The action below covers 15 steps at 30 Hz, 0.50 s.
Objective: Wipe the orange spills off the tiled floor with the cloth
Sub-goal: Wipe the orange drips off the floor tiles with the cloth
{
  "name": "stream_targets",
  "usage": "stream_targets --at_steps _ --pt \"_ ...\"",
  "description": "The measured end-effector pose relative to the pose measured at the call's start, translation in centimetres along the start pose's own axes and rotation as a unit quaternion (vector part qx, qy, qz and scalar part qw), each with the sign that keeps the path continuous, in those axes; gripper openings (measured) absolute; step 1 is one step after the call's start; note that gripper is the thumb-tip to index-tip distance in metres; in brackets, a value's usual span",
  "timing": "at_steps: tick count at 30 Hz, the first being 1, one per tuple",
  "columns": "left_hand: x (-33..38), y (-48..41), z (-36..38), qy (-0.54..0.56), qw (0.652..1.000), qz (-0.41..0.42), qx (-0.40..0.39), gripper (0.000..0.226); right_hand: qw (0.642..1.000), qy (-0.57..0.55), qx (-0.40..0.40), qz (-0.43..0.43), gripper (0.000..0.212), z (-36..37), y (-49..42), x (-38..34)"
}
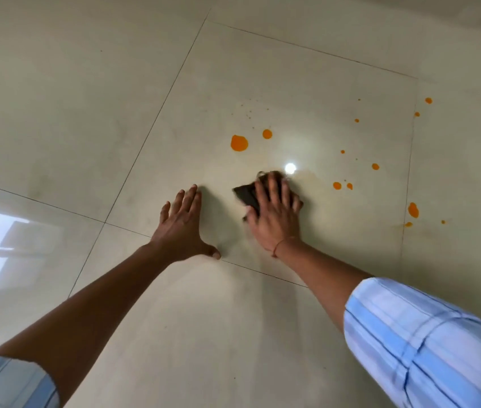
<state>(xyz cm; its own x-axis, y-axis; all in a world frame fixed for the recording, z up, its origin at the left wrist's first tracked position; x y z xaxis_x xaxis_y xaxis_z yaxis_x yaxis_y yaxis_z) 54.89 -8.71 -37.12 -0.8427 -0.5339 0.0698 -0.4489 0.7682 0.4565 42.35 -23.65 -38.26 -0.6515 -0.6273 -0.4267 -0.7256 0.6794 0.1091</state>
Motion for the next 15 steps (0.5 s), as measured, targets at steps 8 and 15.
stream_targets --at_steps 8,15 --pt "-1.1 -3.6 -0.7 -0.003 0.999 -0.014 -0.042 0.155 0.994 0.043 -0.059 -0.08 0.068 0.3 1.7 1.7" --pt "-1.1 -3.9 0.0 0.01 0.998 -0.023 -0.054 0.15 0.981 0.068 -0.118 -0.136 0.071 2.1 1.0 -1.8"
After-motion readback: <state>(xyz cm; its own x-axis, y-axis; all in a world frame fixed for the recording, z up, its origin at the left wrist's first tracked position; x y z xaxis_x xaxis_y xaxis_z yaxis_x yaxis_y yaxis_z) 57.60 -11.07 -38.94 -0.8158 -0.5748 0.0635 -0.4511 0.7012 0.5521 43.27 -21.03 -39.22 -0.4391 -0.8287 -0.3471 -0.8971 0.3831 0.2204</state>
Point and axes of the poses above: each hand's wrist, its own y-axis away from the middle knuckle, its own z-axis out of the palm, x = y × z, the point moved 7 cm from there along -y, towards the middle knuckle, and after that the axes turned 15 degrees about -y, right-handed, at the moved point
